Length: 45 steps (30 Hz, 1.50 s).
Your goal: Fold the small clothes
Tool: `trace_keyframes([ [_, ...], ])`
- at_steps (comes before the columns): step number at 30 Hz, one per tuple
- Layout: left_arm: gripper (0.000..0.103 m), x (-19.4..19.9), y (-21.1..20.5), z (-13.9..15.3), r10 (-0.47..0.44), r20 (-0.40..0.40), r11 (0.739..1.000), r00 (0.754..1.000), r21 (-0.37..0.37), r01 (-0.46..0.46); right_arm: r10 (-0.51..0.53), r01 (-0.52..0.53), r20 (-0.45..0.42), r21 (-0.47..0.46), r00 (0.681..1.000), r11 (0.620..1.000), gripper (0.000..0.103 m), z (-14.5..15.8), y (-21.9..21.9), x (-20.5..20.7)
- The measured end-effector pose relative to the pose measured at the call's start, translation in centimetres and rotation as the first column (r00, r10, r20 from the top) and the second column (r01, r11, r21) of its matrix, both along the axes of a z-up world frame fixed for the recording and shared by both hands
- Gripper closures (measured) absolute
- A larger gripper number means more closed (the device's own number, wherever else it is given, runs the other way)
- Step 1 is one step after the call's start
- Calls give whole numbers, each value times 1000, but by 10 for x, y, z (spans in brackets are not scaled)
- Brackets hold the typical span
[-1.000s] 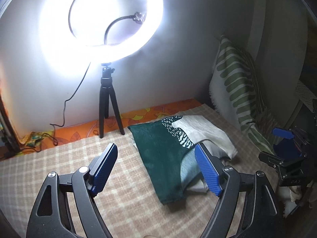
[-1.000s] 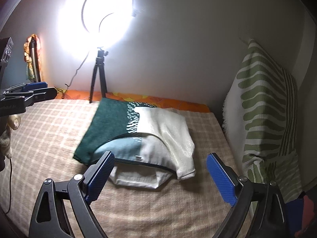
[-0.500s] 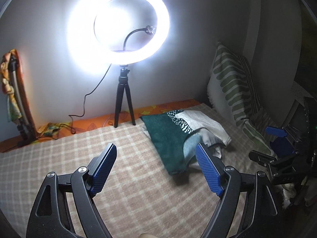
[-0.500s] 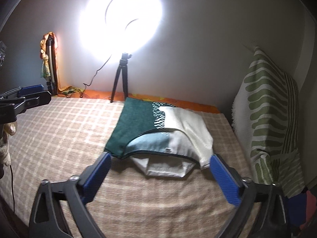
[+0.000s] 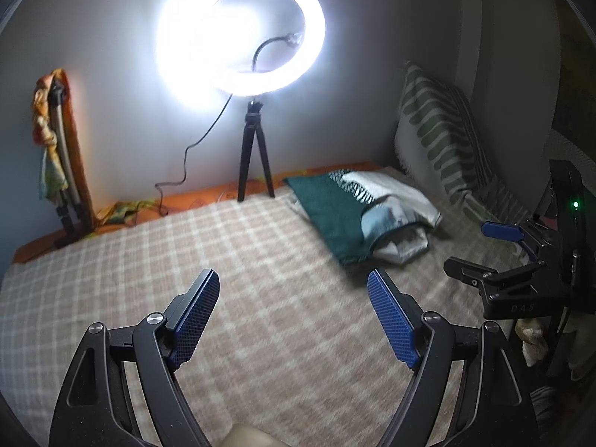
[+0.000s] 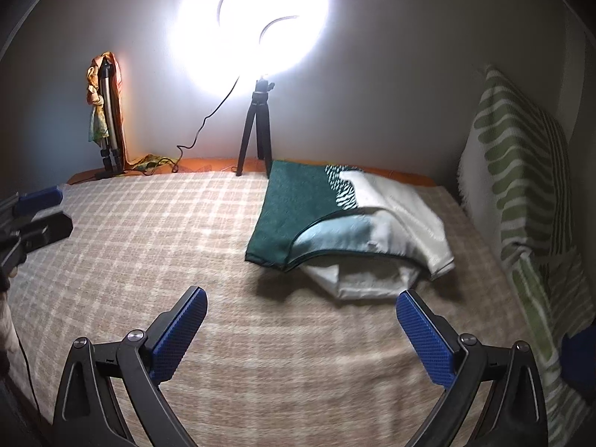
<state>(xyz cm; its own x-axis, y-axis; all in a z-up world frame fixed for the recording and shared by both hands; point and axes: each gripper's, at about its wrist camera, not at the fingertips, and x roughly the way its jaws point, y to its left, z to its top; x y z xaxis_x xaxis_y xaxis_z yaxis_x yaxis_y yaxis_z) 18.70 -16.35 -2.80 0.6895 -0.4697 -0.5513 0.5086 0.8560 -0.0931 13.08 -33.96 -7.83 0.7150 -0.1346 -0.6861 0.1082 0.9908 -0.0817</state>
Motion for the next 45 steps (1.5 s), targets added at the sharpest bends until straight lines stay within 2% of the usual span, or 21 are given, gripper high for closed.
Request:
trace_keyframes([
  [6, 19, -11, 8, -16, 10, 3, 999, 1000, 36, -11, -49, 49, 0, 16, 999, 999, 0, -17, 8, -4],
  [11, 16, -14, 14, -27, 15, -6, 1000, 1000, 27, -15, -74, 73, 15, 29, 997, 997, 0, -26, 10, -8],
  [18, 15, -13, 19, -52, 23, -68, 999, 997, 28, -21, -114, 113, 10, 77, 993, 991, 0, -40, 3, -7],
  [20, 1, -12, 19, -59, 22, -70, 999, 997, 47, -19, -122, 120, 19, 90, 992, 989, 0, -42, 2, -7],
  [21, 0, -13, 19, -62, 24, -62, 998, 998, 57, -21, -127, 124, 25, 97, 992, 988, 0, -43, 1, -8],
  [34, 0, -13, 19, -85, 44, -58, 992, 997, 118, -36, -123, 119, 50, 77, 991, 990, 0, -54, 12, -4],
  [45, 0, -15, 19, -84, 33, -41, 993, 999, 116, -28, -123, 117, 59, 92, 991, 989, 0, -54, 14, 0],
])
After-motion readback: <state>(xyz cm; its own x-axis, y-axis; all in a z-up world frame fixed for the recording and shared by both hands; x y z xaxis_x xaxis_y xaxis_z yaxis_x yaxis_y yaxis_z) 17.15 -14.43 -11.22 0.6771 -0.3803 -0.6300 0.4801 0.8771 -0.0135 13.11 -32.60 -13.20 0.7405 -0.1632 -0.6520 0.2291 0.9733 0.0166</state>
